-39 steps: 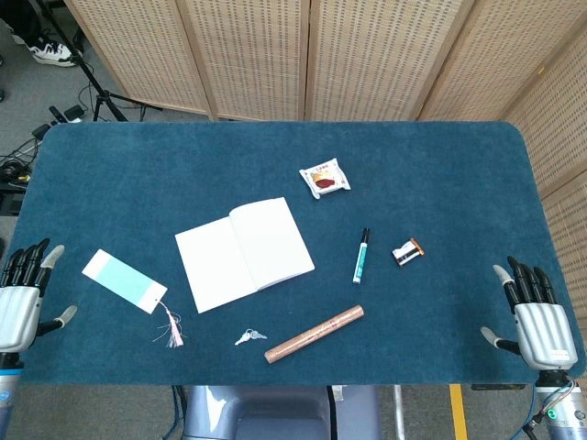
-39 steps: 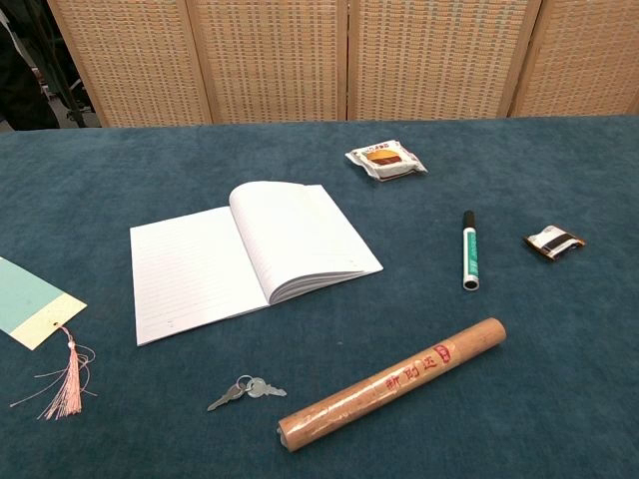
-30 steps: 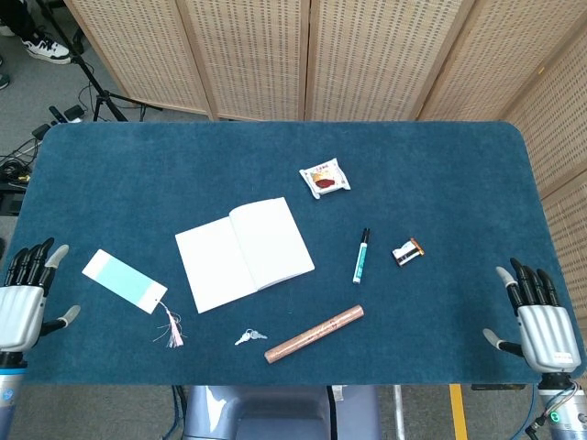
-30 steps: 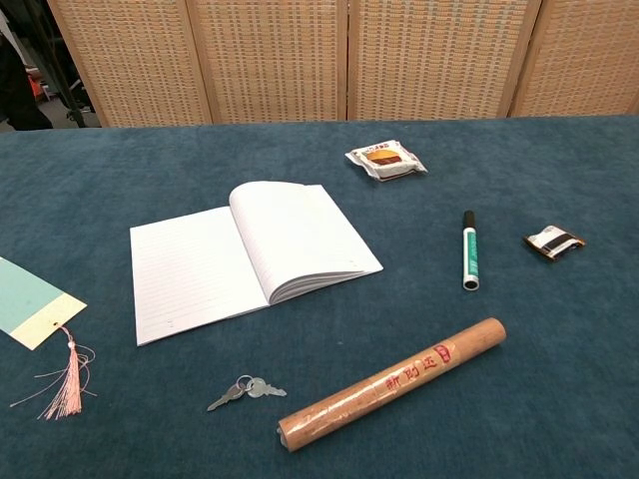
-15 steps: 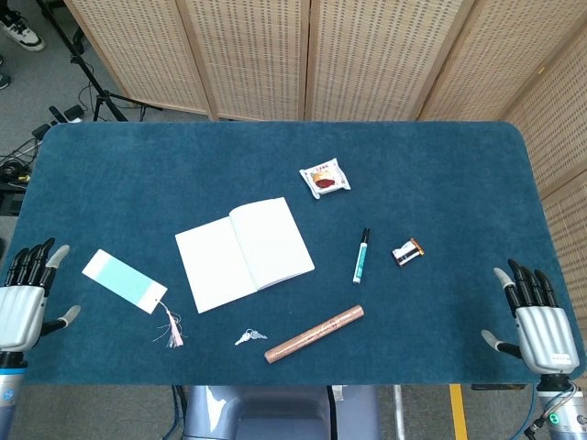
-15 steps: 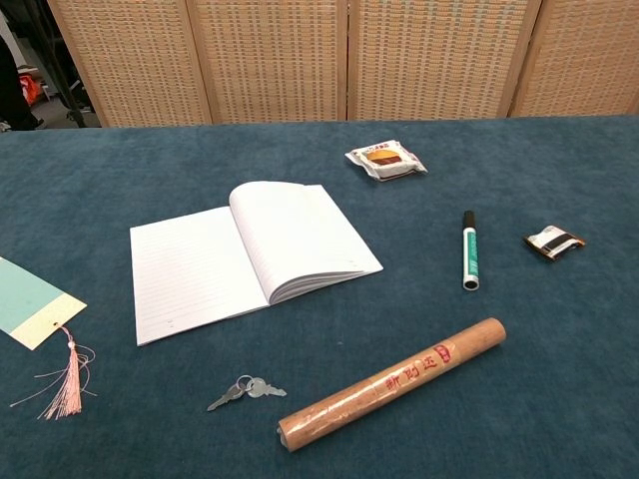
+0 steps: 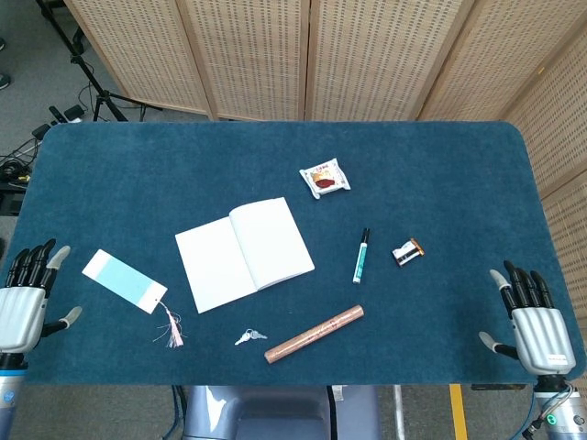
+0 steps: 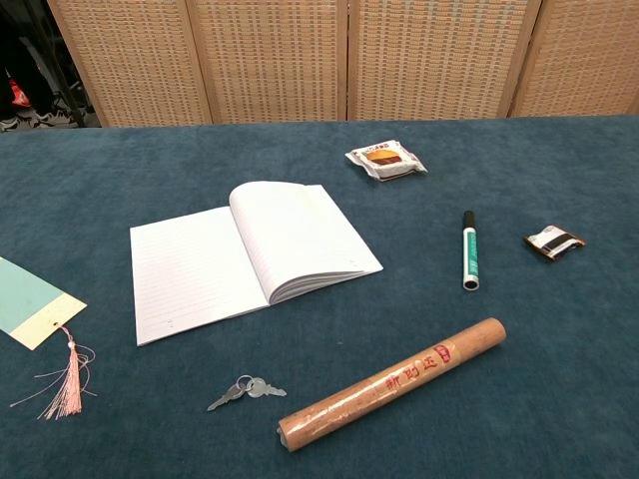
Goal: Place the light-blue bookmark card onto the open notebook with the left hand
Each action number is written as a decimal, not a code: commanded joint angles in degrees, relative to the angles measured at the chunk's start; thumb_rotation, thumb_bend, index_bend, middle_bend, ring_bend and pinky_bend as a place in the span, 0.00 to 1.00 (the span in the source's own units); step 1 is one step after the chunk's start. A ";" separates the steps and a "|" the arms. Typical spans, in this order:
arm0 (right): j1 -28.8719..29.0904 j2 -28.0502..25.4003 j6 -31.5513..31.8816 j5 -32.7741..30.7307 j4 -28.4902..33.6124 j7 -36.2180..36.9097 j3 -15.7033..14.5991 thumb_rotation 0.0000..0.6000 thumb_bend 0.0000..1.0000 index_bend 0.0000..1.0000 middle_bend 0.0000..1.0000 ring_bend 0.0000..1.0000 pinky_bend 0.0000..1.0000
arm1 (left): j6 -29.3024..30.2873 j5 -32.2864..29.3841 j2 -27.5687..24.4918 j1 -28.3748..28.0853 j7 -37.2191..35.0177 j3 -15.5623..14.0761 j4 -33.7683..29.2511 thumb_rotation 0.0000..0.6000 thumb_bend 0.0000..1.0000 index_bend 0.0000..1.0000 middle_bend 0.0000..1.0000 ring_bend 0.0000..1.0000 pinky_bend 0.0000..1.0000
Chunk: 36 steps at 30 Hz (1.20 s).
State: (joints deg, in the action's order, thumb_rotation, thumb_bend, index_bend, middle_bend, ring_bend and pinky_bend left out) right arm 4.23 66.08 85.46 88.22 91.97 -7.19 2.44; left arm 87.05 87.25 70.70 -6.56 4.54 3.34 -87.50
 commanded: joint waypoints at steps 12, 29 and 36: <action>-0.03 0.00 -0.12 -0.74 -0.21 0.33 0.32 1.00 0.16 0.07 0.00 0.00 0.00 | -3.80 -0.48 -1.73 -1.61 -2.48 -0.29 -0.97 1.00 0.15 0.11 0.00 0.00 0.00; 0.52 1.00 -1.33 -1.74 -0.60 -1.57 0.55 1.00 0.16 0.07 0.00 0.00 0.00 | -24.86 -4.93 -12.13 -13.06 -6.59 1.41 -2.01 1.00 0.16 0.26 0.00 0.00 0.00; 0.76 1.21 -1.97 -2.88 -1.07 -1.68 1.00 1.00 0.16 0.07 0.00 0.00 0.00 | -30.31 -6.43 -11.59 -16.44 -2.28 1.12 1.74 1.00 0.16 0.26 0.00 0.00 0.00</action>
State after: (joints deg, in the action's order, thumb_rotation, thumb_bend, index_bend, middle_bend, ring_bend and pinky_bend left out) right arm 4.96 67.26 83.52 85.38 90.93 -8.84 3.40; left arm 57.93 81.23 58.90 -22.08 1.24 4.61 -86.72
